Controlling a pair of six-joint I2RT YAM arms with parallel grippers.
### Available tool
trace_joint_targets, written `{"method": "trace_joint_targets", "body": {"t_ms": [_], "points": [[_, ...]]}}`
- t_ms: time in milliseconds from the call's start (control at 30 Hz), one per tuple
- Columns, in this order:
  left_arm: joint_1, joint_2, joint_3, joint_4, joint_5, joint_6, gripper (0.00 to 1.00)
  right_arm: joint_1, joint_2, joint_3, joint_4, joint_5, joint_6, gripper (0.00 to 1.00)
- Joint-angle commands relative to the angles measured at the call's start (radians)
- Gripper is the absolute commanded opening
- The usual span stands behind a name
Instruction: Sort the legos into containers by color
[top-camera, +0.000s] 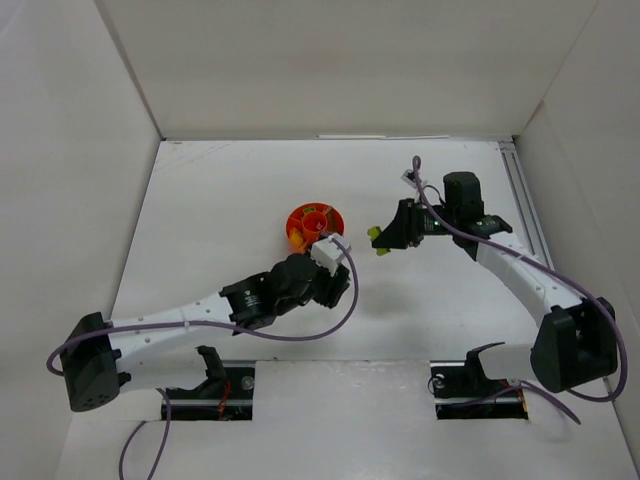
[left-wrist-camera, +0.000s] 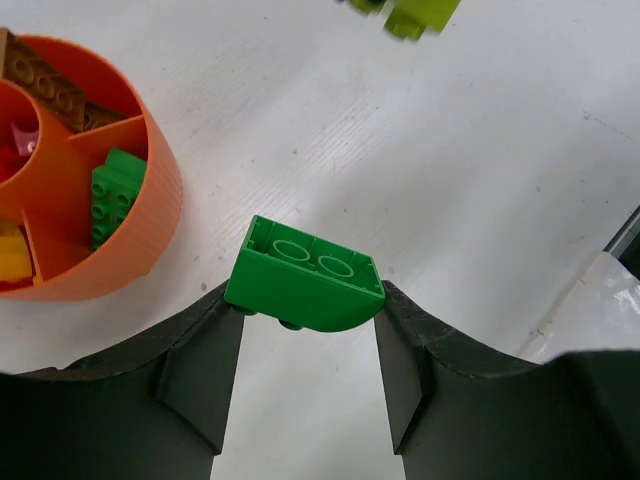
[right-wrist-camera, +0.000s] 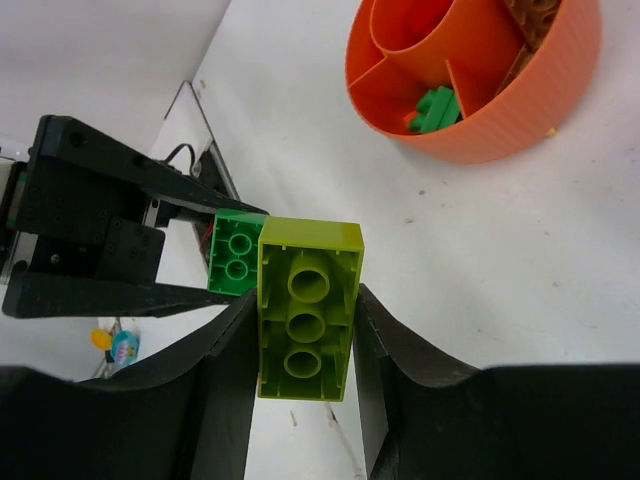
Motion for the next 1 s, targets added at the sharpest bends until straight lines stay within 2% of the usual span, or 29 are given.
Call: {"method": "trace_joint_targets", "body": {"t_ms": [0, 67, 100, 167, 200, 267, 400, 433, 500, 700, 833, 967], "points": [[0.001, -0.054, -0.022, -0.003, -0.040, -0.061, 0.10, -0.038, -0.033, 0.011, 0.054, -0.062, -0.035, 0.28], [0.001, -0.071, -0.034, -0.012, -0.058, -0.084, 0.10, -0.048, -0.044, 0.011, 0.054, -0.072, -0.062, 0.28], [0.001, -0.085, -0.034, -0.012, -0.110, -0.100, 0.10, -0.048, -0.044, 0.023, 0.040, -0.062, -0.073, 0.28], [0.019, -0.085, -0.018, -0.049, -0.168, -0.168, 0.18, -0.048, -0.044, 0.046, -0.023, -0.024, -0.128, 0.28], [0.037, -0.073, 0.001, -0.069, -0.198, -0.208, 0.18, -0.048, -0.056, 0.046, -0.043, 0.011, -0.146, 0.28], [0.123, -0.050, 0.076, -0.147, -0.219, -0.258, 0.18, -0.039, -0.065, 0.058, -0.080, 0.134, -0.179, 0.28], [0.302, 0.070, 0.232, -0.276, -0.178, -0.390, 0.18, -0.039, -0.104, 0.047, -0.080, 0.206, -0.200, 0.28], [0.303, 0.091, 0.233, -0.290, -0.178, -0.402, 0.18, -0.039, -0.104, 0.047, -0.080, 0.206, -0.200, 0.28], [0.362, 0.131, 0.281, -0.299, -0.114, -0.402, 0.17, -0.039, -0.104, 0.047, -0.080, 0.206, -0.200, 0.28], [0.408, 0.225, 0.404, -0.340, -0.094, -0.381, 0.17, -0.029, -0.055, 0.061, -0.080, 0.235, -0.223, 0.28], [0.445, 0.234, 0.426, -0.350, -0.052, -0.370, 0.17, -0.009, -0.045, 0.106, -0.101, 0.304, -0.253, 0.28], [0.468, 0.243, 0.435, -0.328, -0.017, -0.350, 0.17, 0.000, -0.036, 0.106, -0.097, 0.292, -0.263, 0.28]]}}
